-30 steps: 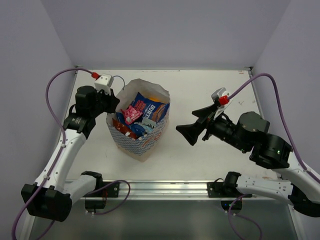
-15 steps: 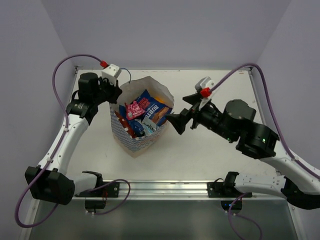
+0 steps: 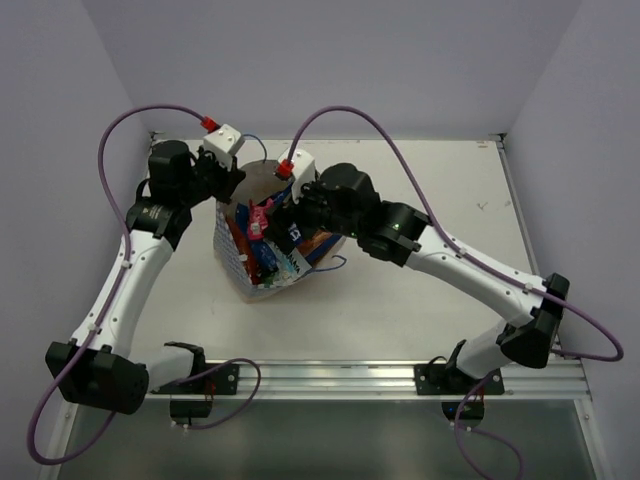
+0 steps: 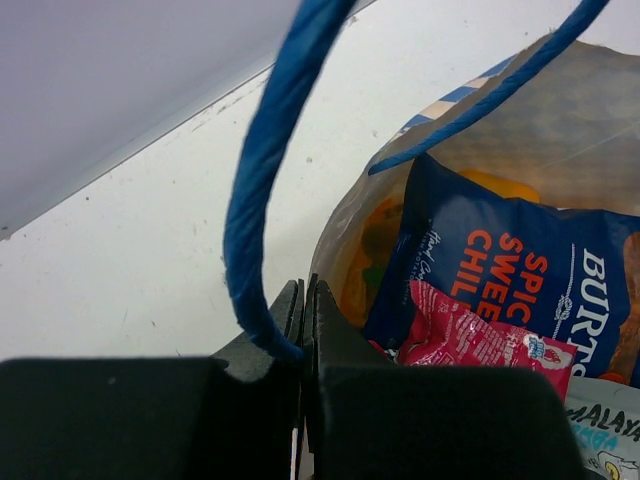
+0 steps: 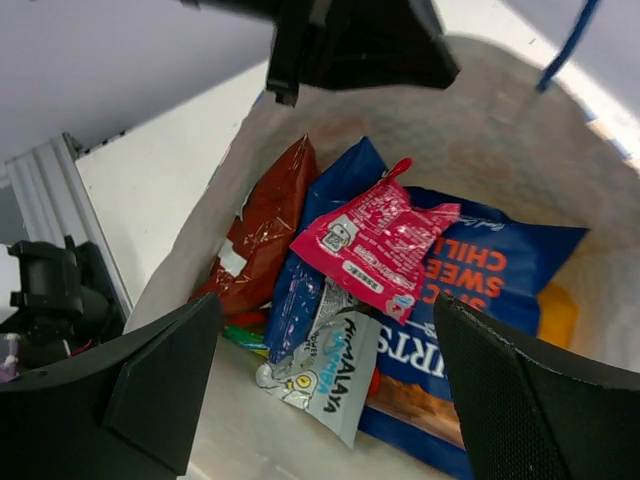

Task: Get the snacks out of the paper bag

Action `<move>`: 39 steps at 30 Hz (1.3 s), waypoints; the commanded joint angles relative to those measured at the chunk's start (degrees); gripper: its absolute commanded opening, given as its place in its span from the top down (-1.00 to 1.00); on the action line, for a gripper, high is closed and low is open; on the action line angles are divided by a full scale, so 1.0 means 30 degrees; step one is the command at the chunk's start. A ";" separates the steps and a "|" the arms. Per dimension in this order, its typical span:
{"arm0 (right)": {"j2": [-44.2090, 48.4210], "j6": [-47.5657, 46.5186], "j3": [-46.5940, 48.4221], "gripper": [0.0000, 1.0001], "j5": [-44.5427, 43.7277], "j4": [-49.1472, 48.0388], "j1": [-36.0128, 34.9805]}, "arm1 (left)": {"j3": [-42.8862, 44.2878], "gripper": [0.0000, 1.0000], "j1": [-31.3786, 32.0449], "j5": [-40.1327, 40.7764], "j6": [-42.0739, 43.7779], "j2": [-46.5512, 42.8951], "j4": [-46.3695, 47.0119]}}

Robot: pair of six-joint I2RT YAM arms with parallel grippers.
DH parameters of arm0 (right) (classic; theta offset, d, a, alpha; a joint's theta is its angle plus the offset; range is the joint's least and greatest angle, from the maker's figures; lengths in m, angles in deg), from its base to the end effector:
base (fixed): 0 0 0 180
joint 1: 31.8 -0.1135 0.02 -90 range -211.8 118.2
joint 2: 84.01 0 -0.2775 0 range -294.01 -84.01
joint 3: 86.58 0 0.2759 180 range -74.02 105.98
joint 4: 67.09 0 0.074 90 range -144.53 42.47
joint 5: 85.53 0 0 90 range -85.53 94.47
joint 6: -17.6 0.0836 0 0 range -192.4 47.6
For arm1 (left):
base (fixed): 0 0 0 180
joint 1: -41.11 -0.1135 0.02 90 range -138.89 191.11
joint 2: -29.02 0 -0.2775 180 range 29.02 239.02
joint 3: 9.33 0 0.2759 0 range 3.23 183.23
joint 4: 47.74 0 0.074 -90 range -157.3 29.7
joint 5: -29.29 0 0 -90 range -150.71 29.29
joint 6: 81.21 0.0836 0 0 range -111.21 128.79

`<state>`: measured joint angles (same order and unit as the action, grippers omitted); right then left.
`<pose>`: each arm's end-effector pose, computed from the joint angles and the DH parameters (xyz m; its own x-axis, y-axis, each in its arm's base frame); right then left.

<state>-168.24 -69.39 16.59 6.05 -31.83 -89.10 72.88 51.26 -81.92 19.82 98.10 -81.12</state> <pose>0.2165 0.3415 0.4349 -0.1965 -0.2090 -0.9580 -0.8463 0.5295 0.0581 0.3216 -0.0883 0.3828 -0.2391 0.2240 -0.9448 0.5544 0.8303 0.0566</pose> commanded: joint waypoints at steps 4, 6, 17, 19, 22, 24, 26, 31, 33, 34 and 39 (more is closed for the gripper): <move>-0.1806 0.1633 -0.0992 -0.82 0.1113 -0.2787 0.0027 | 0.0226 1.00 -0.0103 -0.0752 0.0309 -0.2780 0.2663; -0.2275 0.1897 -0.1547 -0.84 0.0880 -0.3842 -0.0002 | -0.0128 1.00 -0.0103 -0.0781 0.0105 -0.3512 0.2488; -0.4824 0.2367 -0.2136 -0.89 0.1111 -0.5923 0.0027 | -0.2092 1.00 -0.0074 -0.1659 -0.0716 -0.5301 0.2193; -0.5116 0.2543 -0.2311 -0.89 0.1316 -0.6188 0.0027 | -0.2296 1.00 -0.0074 -0.1689 -0.1009 -0.5360 0.2193; -0.5235 0.2689 -0.2545 -0.80 0.1726 -0.6686 -0.0031 | -0.2589 1.00 -0.0074 -0.1630 -0.1331 -0.5477 0.2135; -0.5323 0.2748 -0.2576 -0.57 0.2019 -0.6775 -0.0002 | -0.2737 1.00 -0.0074 -0.1659 -0.1594 -0.5565 0.2106; -0.5294 0.2632 -0.2604 -0.30 0.2050 -0.6775 -0.0002 | -0.2971 1.00 -0.0074 -0.1631 -0.1741 -0.5711 0.2135; -0.4417 0.2368 -0.3015 0.71 0.2021 -0.7009 -0.0031 | -0.2797 1.00 -0.0074 -0.1047 -0.1947 -0.5800 0.1989; -0.3572 0.2222 -0.3161 0.89 0.1992 -0.6776 -0.0002 | -0.2505 1.00 -0.0074 -0.0666 -0.2034 -0.5771 0.1814; -0.3188 0.2163 -0.3278 1.00 0.1991 -0.6717 -0.0031 | -0.2387 1.00 -0.0074 -0.0200 -0.2006 -0.5741 0.1726; 0.0174 0.1724 -0.4039 1.00 0.1319 -0.5957 -0.0003 | -0.1801 1.00 -0.0074 0.0976 -0.1918 -0.5624 0.1432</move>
<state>-177.11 -62.62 4.61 11.36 -48.86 -89.17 63.57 51.26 -81.29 15.27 82.86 -81.47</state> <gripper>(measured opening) 0.042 0.039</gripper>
